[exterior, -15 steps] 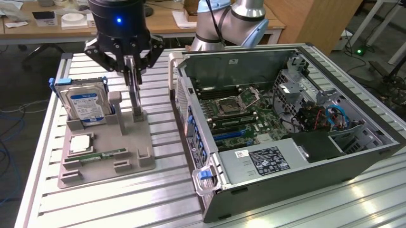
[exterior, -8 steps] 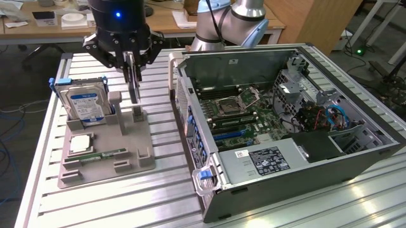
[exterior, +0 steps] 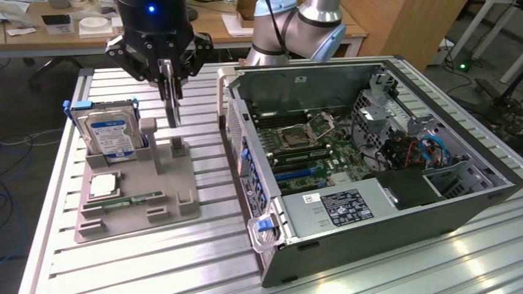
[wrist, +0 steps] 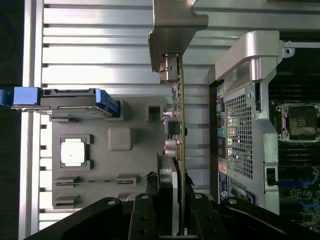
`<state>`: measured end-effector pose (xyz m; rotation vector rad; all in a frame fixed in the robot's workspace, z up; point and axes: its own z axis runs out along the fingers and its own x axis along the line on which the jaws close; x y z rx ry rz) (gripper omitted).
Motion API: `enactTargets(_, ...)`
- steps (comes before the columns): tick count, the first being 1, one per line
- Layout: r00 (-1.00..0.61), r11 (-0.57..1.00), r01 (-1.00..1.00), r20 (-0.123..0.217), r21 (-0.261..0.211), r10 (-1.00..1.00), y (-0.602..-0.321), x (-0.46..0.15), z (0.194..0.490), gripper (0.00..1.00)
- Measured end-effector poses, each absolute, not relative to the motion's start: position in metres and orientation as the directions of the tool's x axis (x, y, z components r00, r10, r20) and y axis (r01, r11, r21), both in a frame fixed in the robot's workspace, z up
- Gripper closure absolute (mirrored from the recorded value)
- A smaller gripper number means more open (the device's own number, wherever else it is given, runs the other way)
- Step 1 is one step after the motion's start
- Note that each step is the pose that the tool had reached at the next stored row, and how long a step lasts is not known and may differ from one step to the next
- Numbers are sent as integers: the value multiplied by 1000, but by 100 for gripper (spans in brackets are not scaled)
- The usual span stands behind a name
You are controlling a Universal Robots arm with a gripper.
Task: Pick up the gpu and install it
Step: 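Pick up the gpu and move the gpu toward the slot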
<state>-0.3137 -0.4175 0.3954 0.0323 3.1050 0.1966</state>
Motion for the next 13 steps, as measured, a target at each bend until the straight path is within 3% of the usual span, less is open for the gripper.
enactTargets(13,-999,993,19,-29,116,22,-417,-314,411,72)
